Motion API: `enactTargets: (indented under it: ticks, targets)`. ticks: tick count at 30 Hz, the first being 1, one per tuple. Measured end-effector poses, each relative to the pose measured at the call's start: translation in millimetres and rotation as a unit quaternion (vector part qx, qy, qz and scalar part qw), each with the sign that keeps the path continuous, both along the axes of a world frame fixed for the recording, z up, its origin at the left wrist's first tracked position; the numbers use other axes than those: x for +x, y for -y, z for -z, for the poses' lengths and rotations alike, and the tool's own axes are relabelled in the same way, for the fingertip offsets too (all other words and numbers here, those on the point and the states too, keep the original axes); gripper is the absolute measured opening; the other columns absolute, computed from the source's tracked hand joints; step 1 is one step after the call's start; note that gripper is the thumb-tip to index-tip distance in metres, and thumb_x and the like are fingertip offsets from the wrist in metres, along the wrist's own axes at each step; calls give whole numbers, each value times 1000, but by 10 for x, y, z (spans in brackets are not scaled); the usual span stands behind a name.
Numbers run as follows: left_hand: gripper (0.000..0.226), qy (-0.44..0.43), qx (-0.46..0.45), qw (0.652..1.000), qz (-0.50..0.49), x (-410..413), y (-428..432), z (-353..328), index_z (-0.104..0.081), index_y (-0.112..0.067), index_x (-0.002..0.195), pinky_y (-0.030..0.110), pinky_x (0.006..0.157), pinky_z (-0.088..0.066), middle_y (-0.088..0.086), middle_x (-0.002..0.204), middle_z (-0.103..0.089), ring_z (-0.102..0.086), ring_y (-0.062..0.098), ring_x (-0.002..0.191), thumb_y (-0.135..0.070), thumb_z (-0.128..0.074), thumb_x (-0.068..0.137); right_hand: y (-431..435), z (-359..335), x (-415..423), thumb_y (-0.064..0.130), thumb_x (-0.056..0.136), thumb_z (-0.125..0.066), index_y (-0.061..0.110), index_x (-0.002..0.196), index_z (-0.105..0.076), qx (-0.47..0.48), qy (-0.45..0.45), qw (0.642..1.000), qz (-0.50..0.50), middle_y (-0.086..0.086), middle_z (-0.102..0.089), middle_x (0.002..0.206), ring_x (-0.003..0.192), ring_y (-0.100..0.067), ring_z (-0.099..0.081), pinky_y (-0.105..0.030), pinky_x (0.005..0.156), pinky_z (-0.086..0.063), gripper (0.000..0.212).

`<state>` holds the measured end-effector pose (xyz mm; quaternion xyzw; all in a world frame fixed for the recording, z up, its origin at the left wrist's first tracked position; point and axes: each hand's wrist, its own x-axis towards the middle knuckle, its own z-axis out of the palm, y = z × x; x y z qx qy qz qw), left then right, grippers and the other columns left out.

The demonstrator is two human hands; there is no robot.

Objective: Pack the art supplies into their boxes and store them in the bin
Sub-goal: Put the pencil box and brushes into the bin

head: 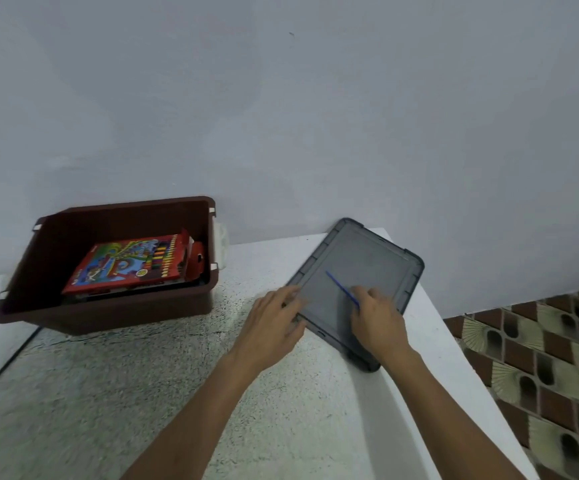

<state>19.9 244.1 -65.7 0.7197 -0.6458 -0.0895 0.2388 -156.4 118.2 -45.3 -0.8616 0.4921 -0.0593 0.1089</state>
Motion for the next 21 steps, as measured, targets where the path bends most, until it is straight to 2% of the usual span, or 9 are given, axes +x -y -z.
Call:
enactTargets:
  ticks: [2,5,8,10,12,15,18,21]
  targets:
    - [54,5,53,998,-22,2,-27,127,-42,-27,145,48,112,-35,3,158,-27,-33,20,140,-52,-39,97,13,48,-80,4,93,-47,17,131,-51,7,-16,999,-33,-11,-53,108,92,-32,-52,-38,71,-47,41]
    - [62,24,81,996,-29,-14,-110,293,-25,-30,154,41,120,-18,-1,166,-1,-8,16,151,-57,-36,100,45,72,-142,-2,89,-52,21,132,-49,47,-13,996,-74,-10,-46,108,91,-28,-48,-40,74,-49,49]
    - [65,36,83,996,-22,-38,-212,401,-11,-31,157,39,124,-5,-8,165,10,13,8,150,-61,-25,102,39,55,-147,2,91,-52,21,127,-50,78,-2,991,-106,-7,-43,105,83,-23,-45,-32,66,-45,41]
    - [63,29,76,996,-30,-38,-259,417,-13,-31,157,38,124,-3,-10,165,7,14,5,149,-61,-22,102,-18,30,-144,8,96,-49,17,121,-53,96,29,987,-122,-5,-43,102,76,-22,-46,-25,57,-35,27]
    - [62,30,68,996,-45,-46,-285,417,-19,-31,156,37,124,-2,-11,165,1,12,3,149,-62,-19,102,-98,14,-158,13,98,-47,16,117,-54,115,50,983,-131,-5,-47,103,78,-21,-49,-25,60,-37,20]
    - [63,28,66,996,-60,-49,-356,408,-24,-31,155,35,124,-1,-11,165,-5,10,1,149,-62,-16,101,-202,-4,-175,9,95,-50,16,115,-56,142,61,978,-142,-3,-48,104,85,-21,-53,-26,71,-42,22]
    - [60,19,68,997,-42,-6,-440,369,-22,-31,155,38,124,-3,-11,164,-2,11,0,149,-59,-21,102,-306,-55,-151,2,91,-52,14,109,-61,172,90,970,-146,0,-51,97,85,-15,-51,-19,69,-36,23]
    - [60,16,53,998,-15,23,-546,294,-11,-32,157,31,123,3,-12,164,8,14,0,148,-55,-28,104,-455,-108,-94,-3,89,-50,20,100,-63,182,141,962,-147,2,-58,91,80,-10,-52,-20,69,-38,29]
